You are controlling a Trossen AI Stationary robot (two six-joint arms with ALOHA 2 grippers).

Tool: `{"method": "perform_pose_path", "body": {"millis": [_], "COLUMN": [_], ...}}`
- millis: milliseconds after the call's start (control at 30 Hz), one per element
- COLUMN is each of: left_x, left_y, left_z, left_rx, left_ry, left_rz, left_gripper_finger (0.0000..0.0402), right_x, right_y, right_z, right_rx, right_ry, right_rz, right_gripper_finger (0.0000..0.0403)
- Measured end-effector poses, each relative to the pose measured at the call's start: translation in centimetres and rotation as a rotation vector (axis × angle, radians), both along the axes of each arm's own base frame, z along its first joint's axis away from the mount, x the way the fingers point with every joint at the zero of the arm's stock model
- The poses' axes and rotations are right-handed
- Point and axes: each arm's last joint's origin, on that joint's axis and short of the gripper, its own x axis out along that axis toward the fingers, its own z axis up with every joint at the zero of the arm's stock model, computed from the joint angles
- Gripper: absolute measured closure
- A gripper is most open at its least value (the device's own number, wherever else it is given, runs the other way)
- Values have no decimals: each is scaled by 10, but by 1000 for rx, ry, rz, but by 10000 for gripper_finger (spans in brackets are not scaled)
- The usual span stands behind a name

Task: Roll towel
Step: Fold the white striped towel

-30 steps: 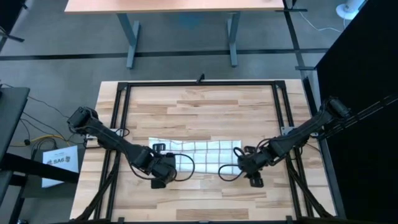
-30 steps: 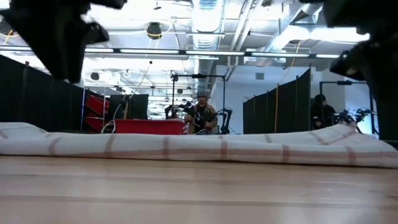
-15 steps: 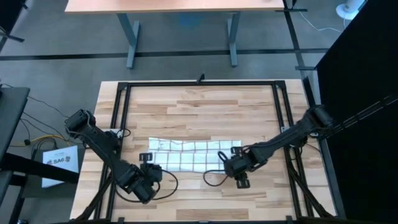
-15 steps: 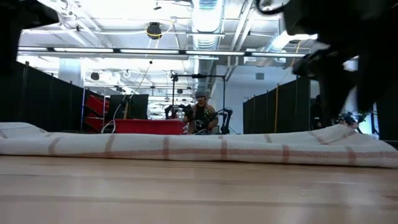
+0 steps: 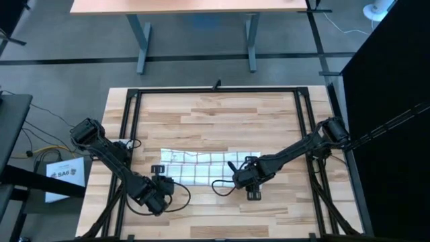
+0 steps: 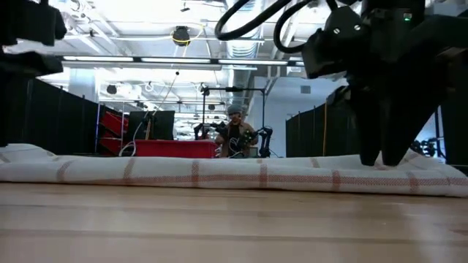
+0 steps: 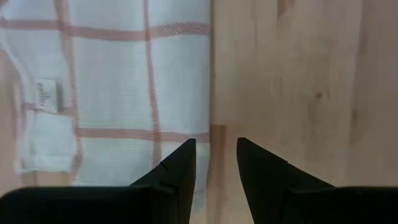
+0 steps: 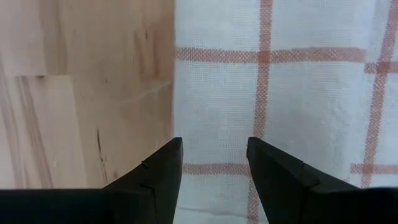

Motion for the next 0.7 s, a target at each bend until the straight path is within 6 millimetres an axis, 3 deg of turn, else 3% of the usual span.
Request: {"method": "perform_pose_path", "body": {"millis": [367, 533, 700], "left_x": [0, 4, 6], "left_y": [0, 0, -1], "left_z": [-9, -27, -32], "left_rx": [24, 107, 143], "left_ry": [10, 49, 53], "left_rz": [-25, -16, 10], "left_gripper_finger": [299, 299, 300], "right_x": [-1, -1, -2], "right_y": [3, 3, 5], "right_z": [0, 0, 1], "right_rx": [14, 23, 30], "right_ry": [3, 4, 2], "right_rz": [-16, -21, -32], "right_gripper_finger": [235, 235, 235]}}
